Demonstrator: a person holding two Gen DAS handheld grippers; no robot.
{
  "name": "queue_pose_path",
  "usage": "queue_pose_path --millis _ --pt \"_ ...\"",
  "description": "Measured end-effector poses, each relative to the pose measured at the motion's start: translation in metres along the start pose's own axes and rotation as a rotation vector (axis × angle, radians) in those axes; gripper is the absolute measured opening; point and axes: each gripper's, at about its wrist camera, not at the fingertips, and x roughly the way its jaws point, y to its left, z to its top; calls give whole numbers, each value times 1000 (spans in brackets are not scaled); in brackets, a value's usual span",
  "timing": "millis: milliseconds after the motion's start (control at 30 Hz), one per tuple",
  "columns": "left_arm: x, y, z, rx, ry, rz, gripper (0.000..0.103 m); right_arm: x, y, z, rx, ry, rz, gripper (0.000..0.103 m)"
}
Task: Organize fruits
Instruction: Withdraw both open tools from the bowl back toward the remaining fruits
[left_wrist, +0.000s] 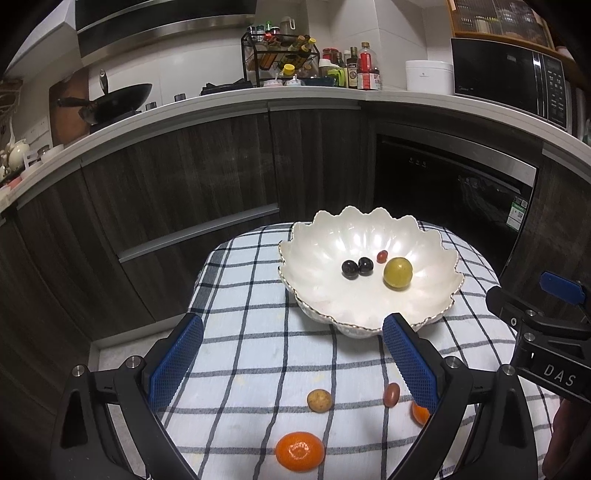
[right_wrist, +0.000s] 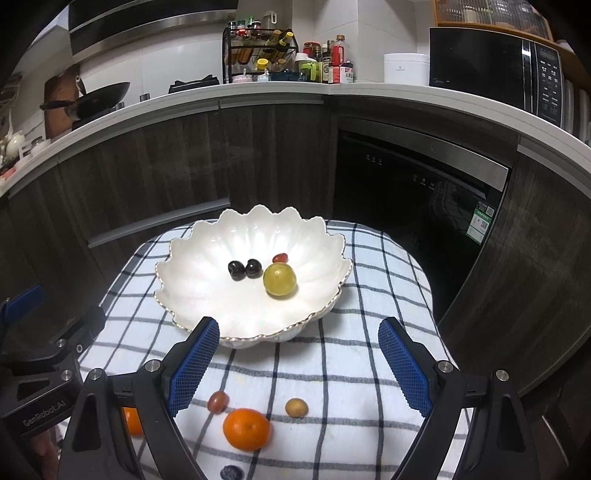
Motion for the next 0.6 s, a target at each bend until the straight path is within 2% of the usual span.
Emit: queue_pose_path --millis 600 --pt "-10 2 -34 31 12 -6 99 -7 8 -24 -10 17 17 89"
